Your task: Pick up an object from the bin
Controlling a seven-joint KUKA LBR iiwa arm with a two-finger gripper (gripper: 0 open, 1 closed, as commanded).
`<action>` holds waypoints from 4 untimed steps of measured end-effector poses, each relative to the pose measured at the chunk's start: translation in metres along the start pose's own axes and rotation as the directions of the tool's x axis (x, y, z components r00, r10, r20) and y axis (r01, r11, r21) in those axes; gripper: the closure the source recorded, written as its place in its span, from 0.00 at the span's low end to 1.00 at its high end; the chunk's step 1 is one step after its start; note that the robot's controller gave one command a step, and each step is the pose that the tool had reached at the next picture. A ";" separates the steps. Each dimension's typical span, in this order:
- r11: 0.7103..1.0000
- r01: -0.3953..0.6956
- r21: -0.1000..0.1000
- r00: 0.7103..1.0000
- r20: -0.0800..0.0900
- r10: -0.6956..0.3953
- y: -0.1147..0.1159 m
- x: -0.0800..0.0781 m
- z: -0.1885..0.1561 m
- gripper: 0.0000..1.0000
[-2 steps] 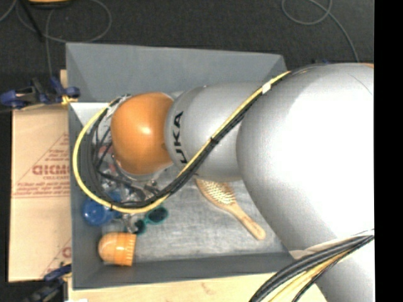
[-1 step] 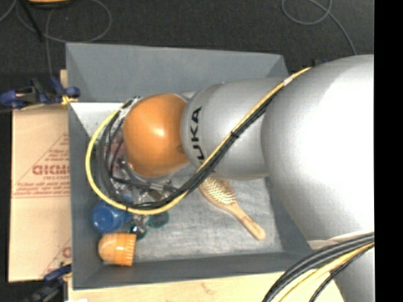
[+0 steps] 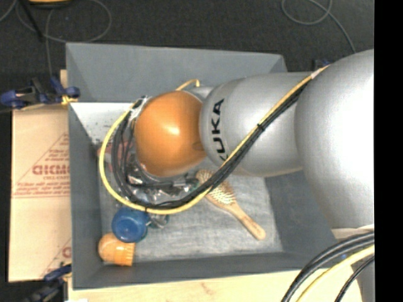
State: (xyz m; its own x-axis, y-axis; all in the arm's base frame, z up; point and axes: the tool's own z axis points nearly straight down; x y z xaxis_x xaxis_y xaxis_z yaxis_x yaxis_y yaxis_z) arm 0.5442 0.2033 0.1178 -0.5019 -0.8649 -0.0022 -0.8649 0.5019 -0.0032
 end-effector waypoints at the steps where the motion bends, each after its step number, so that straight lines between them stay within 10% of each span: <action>1: 1.000 0.020 -0.004 1.000 0.001 -0.020 0.006 0.004 -0.009 1.00; 2: 0.972 -0.234 -0.003 0.972 0.000 0.234 0.007 0.005 -0.009 1.00; 4: 1.000 0.008 0.002 1.000 0.005 -0.008 0.006 0.006 0.000 1.00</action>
Offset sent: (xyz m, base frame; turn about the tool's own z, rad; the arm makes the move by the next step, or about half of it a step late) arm -0.0108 0.0006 -0.0001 0.0532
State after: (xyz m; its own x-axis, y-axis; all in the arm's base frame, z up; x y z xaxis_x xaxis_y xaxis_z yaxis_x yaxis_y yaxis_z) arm 0.5361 0.2011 0.1182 -0.4950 -0.8689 -0.0073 -0.8689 0.4950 -0.0055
